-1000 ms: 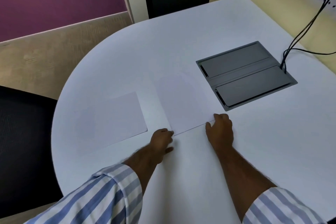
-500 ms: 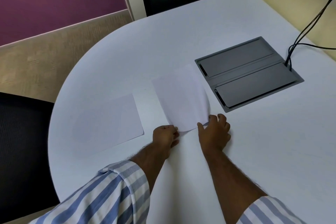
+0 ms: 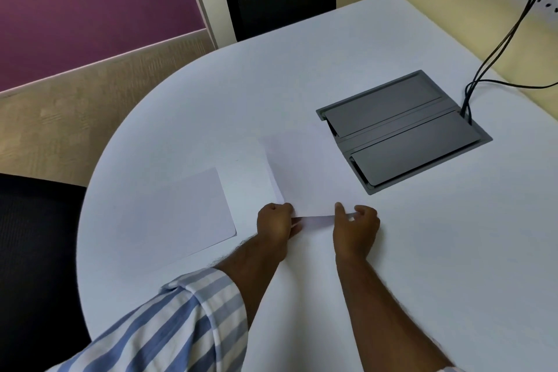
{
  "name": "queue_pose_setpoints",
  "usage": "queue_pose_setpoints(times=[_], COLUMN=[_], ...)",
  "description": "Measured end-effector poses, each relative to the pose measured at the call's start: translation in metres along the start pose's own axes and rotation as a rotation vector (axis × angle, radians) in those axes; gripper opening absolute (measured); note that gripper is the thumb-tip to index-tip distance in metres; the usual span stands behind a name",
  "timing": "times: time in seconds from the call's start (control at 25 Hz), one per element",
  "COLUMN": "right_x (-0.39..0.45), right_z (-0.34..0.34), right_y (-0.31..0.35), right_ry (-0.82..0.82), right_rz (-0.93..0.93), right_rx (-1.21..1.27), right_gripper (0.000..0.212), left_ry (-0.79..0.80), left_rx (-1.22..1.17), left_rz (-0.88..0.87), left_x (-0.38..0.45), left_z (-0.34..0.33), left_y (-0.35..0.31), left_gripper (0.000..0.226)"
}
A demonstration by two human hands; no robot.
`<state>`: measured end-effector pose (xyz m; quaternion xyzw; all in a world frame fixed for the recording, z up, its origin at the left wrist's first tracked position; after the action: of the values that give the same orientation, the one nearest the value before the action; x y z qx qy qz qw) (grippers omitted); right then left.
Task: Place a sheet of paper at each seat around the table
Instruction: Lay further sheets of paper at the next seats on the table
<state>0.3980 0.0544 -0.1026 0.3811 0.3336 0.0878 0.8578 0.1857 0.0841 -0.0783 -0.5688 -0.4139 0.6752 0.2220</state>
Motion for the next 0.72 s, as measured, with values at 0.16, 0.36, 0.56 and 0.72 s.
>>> queue_pose_setpoints(times=[0.16, 0.36, 0.56, 0.72], right_x=[-0.008, -0.010, 0.000, -0.003], right_z=[-0.005, -0.007, 0.001, 0.014], right_y=[-0.018, 0.006, 0.026, 0.037], right_ry=[0.241, 0.683, 0.786, 0.772], right_rz=[-0.510, -0.817, -0.743, -0.486], right_rx=[0.461, 0.725, 0.420, 0.032], right_gripper=[0.054, 0.032, 0.017, 0.012], left_ry=[0.068, 0.133, 0.272, 0.378], left_rx=[-0.136, -0.209, -0.113, 0.125], left_rz=[0.004, -0.005, -0.075, -0.234], left_x=[-0.010, -0.021, -0.033, -0.049], left_z=[-0.010, 0.001, 0.028, 0.049], left_y=[-0.018, -0.038, -0.050, -0.058], left_gripper=[0.008, 0.010, 0.009, 0.032])
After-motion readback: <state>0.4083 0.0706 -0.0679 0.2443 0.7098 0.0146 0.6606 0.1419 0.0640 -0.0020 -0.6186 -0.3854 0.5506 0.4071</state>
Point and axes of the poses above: each hand's wrist, its own x-axis towards the middle knuckle, its own z-axis out of the back of the hand, y = z × x, the point moved 7 cm from there along x, towards the middle knuckle, and after that the axes turned 15 degrees about -z, right-handed, at the moved point
